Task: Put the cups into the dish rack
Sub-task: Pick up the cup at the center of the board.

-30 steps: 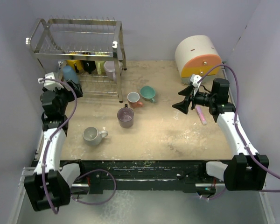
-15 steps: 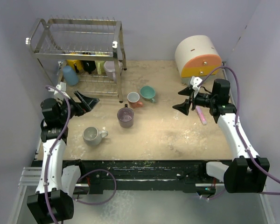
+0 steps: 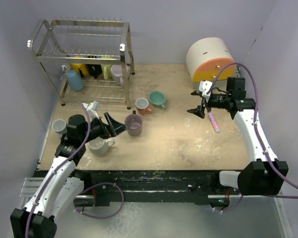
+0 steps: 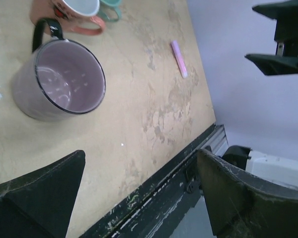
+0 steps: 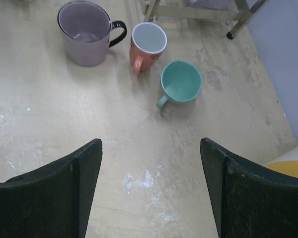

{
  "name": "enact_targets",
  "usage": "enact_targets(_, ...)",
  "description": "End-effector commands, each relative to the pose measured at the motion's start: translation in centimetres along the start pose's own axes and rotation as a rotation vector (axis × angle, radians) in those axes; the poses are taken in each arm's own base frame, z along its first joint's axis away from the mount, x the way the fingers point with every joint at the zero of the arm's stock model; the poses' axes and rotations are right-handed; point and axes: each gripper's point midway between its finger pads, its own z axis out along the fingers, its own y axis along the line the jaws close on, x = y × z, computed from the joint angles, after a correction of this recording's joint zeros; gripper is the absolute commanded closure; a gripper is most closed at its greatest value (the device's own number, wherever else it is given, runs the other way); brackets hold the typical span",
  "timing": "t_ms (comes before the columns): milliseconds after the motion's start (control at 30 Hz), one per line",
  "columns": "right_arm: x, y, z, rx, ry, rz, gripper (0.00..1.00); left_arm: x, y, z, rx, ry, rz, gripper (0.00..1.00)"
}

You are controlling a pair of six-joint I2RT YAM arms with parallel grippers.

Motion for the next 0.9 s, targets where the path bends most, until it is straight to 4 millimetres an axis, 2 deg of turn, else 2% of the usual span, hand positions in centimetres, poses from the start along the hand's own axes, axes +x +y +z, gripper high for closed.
enact_targets(0, 0.3, 0.1, -0.3, -0.019, 0.065, -0.107, 0.18, 0.6, -1.3, 0.9, 0.011, -0.015, 0.025, 0.05)
enact_targets(100, 0.3, -0.1, 0.4, -0.013, 0.104, -0.161, 0.17, 1.4, -2.0, 1.5, 0.041, 0.009, 0.021, 0.05)
enact_targets(300, 0.5, 0.4, 4.0, -0.084, 0.192, -0.246, 0.16, 2.3, -2.1, 2.1, 0.052, 0.025, 0.009, 0.05)
enact_targets(467, -0.1, -2.2, 6.9, -0.09, 0.243, -0.228, 0.16, 2.8, -1.5, 2.3, 0.047, 0.026, -0.012, 0.05)
enact_targets(633, -0.2, -5.3, 10.3, -0.042, 0.333, -0.106, 0.17, 2.8, -1.6, 2.2, 0.053, 0.012, -0.027, 0.04)
enact_targets(867, 2.4, -9.1, 14.9, 0.036, 0.432, 0.108, 0.19, 1.4, -2.2, 1.5, 0.021, -0.021, 0.013, 0.04)
